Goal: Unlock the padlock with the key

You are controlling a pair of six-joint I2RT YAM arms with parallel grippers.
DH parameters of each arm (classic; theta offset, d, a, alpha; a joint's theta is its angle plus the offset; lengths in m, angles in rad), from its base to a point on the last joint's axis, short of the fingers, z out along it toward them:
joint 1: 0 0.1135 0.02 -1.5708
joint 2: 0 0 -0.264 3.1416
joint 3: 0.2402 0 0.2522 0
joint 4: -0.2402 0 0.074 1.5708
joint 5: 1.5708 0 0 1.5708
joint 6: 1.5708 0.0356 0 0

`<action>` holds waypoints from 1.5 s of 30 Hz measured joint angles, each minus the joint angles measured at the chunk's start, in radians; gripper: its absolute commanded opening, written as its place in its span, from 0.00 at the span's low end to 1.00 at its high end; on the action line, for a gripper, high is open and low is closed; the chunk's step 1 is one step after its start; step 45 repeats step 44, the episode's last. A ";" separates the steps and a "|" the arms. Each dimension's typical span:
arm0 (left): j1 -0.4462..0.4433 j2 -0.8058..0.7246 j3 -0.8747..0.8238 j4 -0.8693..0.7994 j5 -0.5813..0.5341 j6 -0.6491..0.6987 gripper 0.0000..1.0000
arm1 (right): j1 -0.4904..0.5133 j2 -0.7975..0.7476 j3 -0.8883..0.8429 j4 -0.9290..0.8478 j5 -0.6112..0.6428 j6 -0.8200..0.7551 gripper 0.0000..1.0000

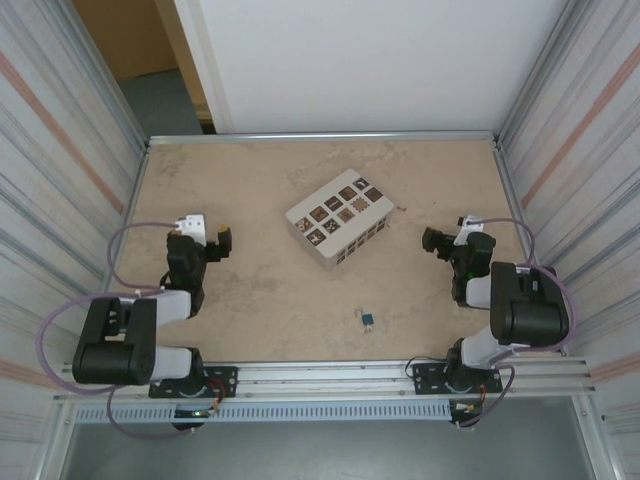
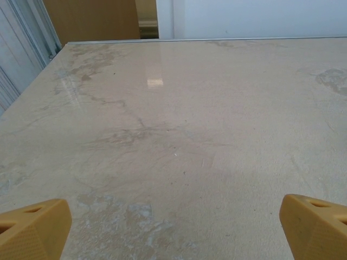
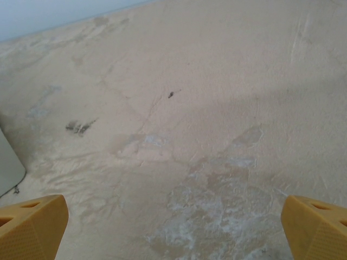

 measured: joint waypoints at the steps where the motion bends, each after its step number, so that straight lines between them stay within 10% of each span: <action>1: 0.002 0.012 -0.003 0.016 0.006 0.001 0.99 | 0.001 0.001 0.011 -0.005 -0.001 -0.001 0.99; 13: 0.024 0.141 -0.013 0.168 0.062 0.001 0.99 | 0.072 0.001 0.103 -0.102 0.077 -0.051 0.99; 45: 0.017 0.160 0.127 -0.050 0.105 0.023 0.99 | 0.075 0.001 0.103 -0.117 0.108 -0.052 0.99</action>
